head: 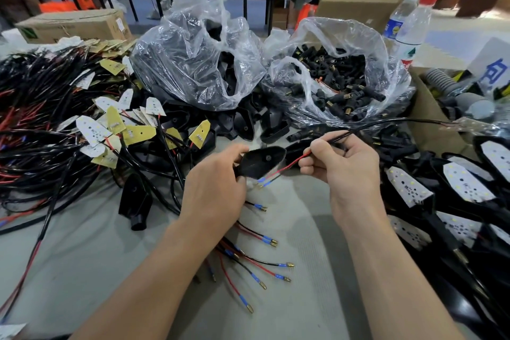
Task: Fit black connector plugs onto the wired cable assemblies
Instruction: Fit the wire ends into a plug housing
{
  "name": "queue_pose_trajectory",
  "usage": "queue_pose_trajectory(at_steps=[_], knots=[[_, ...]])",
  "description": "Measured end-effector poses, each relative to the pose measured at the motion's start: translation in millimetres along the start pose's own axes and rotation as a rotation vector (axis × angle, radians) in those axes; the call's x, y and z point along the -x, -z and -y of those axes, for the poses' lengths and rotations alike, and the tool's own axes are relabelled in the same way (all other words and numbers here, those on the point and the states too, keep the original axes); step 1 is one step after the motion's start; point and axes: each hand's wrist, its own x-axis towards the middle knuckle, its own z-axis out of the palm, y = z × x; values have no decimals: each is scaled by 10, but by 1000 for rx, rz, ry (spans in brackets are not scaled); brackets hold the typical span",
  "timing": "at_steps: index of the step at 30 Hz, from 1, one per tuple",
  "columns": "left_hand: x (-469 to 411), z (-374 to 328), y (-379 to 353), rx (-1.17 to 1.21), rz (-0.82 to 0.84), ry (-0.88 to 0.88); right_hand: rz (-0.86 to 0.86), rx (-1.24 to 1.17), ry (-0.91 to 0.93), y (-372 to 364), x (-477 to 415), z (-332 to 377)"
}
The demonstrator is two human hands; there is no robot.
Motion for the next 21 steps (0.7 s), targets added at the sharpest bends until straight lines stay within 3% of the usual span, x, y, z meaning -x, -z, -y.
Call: queue_pose_trajectory(at_steps=[6, 15, 21], knots=[[25, -13, -42, -101, -39, -12, -99, 30, 18, 13, -14, -6], [66, -88, -60, -115, -165, -108, -56, 94, 20, 11, -8, -41], [28, -35, -77, -56, -101, 14, 24, -8, -56, 16, -9, -29]])
